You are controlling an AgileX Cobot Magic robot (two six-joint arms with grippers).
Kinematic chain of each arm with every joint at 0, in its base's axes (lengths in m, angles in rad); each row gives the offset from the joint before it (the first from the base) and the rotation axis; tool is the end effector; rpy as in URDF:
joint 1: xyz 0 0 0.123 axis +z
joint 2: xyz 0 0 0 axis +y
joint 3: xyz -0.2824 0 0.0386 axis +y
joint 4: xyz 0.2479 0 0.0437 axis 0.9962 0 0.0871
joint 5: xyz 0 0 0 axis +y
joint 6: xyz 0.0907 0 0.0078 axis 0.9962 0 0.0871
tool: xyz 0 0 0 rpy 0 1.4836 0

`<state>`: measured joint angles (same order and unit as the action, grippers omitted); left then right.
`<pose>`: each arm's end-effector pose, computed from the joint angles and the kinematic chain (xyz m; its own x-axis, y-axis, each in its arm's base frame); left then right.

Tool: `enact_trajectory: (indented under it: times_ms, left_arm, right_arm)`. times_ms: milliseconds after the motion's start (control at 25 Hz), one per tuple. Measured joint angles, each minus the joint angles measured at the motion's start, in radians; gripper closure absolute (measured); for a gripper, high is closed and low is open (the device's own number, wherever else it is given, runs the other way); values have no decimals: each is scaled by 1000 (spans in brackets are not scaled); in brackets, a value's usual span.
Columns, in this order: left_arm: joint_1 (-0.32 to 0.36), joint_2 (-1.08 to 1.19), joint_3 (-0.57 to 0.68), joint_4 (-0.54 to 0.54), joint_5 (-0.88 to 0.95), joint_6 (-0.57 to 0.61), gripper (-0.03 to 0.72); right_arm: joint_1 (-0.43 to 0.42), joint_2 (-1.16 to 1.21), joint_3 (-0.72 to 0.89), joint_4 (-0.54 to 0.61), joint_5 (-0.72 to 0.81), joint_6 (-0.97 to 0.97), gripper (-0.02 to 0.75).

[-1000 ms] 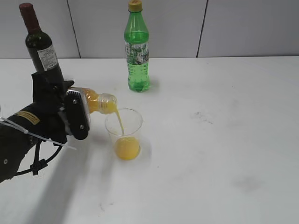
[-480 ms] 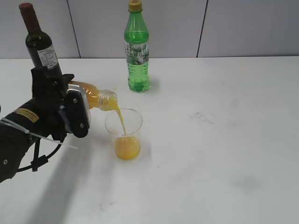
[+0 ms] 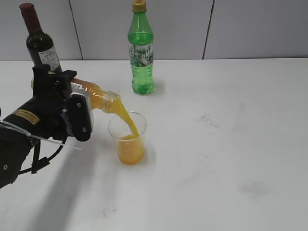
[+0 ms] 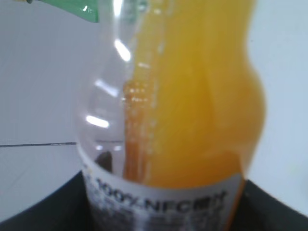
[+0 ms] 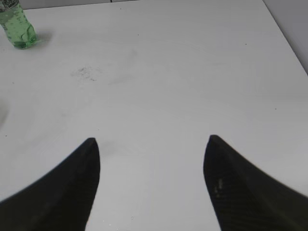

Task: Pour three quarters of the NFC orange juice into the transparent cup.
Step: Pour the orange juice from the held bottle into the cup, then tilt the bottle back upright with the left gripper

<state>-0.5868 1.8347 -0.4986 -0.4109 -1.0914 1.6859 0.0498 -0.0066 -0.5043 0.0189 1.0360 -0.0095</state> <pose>0.2632 -0.1363 0.1381 0.2140 0.9767 -0.0135 0.1789 -0.0256 0.9835 -0.0055 0.0012 0.2804 -0.4235 -0.0210 -0.9057 -0.0644 0.9979 0.0070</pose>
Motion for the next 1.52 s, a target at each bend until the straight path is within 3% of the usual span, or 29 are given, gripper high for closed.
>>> enact_trajectory:
  times_ms: [1520]
  left_arm:
    - [0,0,0,-19,-65,9,215]
  right_arm:
    - [0,0,0,0,0,0,219]
